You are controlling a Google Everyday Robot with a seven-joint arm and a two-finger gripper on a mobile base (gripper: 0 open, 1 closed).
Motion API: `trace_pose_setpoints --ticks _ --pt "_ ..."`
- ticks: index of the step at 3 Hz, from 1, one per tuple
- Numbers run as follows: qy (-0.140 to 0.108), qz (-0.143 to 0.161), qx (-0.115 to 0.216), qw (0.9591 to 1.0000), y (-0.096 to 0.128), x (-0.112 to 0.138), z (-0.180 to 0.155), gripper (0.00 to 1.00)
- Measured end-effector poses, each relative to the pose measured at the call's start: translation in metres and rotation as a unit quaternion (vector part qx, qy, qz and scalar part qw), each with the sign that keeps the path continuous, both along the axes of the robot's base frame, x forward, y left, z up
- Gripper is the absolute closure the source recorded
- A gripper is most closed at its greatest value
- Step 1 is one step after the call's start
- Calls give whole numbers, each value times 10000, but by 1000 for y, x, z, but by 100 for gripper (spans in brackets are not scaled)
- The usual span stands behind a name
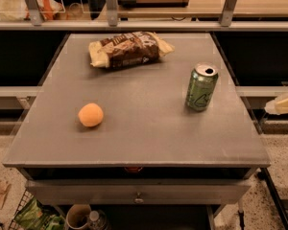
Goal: Move green can near orange
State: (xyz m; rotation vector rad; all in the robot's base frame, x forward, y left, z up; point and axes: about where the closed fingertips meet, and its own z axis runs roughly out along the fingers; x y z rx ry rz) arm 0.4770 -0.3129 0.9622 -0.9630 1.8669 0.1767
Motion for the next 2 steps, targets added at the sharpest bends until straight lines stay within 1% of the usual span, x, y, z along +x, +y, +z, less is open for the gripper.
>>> trace_pose_setpoints --ticks 1,2 --pt "294 167 404 9986 5 2 -14 0" --pt "747 61 641 9951 7 1 -30 0"
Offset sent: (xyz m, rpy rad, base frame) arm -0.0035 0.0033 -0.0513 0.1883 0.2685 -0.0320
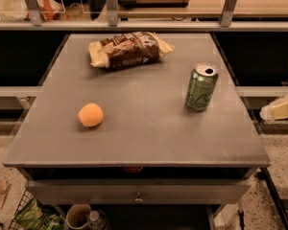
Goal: Move green can near orange
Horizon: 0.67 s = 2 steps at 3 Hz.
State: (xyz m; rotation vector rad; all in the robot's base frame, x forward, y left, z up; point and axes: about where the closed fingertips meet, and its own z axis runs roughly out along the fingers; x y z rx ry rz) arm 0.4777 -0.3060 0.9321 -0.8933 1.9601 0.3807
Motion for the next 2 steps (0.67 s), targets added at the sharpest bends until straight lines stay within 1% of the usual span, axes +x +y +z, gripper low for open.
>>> trace_pose_setpoints --ticks 1,2 --pt "44 -29 42 10000 1 0 0 0" --pt "20 32 196 9998 4 1 1 0"
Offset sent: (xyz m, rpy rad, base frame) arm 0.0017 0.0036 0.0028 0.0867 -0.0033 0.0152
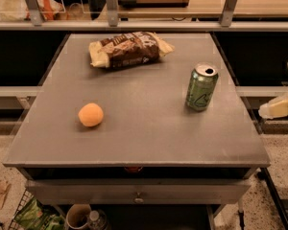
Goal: Move green can near orange
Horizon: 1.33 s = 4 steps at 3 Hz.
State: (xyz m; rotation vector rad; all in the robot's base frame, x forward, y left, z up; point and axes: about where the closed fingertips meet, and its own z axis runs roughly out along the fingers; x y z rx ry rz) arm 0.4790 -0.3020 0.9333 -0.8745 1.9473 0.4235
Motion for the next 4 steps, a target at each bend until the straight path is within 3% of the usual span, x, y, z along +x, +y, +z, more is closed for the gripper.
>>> trace_pose_setpoints --ticks 2,4 --pt "180 702 255 9970 50 7 -18 0" --pt "-241 1043 213 9940 90 32 -34 0"
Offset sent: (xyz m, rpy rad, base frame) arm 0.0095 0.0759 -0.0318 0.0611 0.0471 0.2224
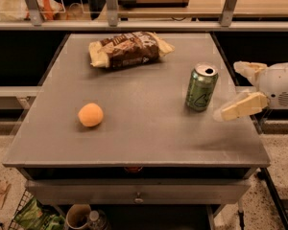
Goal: Move green can near orange
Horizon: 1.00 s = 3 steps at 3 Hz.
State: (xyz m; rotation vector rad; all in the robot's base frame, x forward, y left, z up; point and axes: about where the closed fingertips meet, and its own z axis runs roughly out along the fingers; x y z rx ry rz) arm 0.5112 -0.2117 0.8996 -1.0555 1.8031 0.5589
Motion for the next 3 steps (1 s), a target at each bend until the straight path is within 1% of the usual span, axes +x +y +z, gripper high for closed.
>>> trace_pose_setpoints --ticks 1,2,3 --pt "-221 10 -64 9997 10 17 -7 0" --pt "-282 -49 -54 9996 19 36 -14 0" --pt "-82 -61 183 9998 33 49 -17 0"
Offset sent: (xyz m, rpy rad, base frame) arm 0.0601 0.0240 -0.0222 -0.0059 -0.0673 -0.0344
